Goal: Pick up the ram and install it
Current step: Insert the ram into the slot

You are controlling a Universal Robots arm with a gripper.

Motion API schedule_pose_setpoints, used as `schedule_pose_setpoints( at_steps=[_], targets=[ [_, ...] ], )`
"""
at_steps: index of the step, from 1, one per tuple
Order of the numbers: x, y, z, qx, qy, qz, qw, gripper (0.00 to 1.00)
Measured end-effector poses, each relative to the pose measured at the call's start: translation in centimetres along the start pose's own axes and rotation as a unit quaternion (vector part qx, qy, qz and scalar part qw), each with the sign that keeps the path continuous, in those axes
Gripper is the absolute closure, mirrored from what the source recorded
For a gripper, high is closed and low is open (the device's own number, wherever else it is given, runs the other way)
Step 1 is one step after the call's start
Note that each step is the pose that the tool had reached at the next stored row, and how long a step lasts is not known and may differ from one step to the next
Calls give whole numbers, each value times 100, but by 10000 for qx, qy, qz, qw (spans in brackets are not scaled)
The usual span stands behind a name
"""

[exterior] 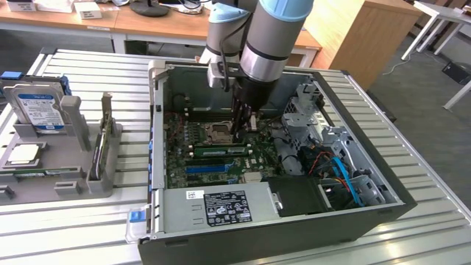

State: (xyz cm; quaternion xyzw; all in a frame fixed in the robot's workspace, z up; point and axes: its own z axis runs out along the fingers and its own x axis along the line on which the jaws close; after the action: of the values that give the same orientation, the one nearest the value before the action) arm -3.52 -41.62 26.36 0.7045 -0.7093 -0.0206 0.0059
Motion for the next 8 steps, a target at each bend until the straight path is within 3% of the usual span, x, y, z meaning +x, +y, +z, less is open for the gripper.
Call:
schedule_pose_setpoints(
  at_steps=[8],
  targets=[
    [-3, 5, -122, 0, 0, 0, 10000, 69]
  ],
)
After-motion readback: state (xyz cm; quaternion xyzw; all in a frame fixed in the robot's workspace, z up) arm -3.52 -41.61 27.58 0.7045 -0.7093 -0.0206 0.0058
